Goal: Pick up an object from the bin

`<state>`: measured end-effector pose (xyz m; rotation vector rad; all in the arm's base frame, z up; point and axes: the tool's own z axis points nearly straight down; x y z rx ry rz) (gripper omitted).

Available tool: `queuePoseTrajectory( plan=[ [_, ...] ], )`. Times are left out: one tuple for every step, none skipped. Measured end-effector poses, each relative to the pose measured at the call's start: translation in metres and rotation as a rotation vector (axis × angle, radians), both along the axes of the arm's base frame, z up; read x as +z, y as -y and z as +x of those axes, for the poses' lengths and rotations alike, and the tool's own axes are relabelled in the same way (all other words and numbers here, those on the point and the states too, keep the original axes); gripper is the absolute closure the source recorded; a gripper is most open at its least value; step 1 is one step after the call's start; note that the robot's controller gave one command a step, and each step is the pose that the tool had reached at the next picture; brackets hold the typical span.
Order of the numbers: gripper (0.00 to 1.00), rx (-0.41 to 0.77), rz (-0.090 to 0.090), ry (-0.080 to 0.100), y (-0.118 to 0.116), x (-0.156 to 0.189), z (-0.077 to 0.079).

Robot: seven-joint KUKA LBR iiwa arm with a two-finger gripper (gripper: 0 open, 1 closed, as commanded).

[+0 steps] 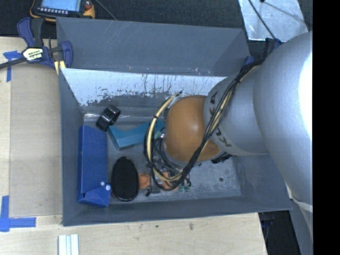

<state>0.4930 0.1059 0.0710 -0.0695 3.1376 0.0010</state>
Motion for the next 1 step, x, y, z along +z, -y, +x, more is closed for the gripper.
queuePoseTrajectory(
  plan=[
    [1.00,0.000,0.000,0.000,0.0000,0.0000,0.0000]
  ],
)
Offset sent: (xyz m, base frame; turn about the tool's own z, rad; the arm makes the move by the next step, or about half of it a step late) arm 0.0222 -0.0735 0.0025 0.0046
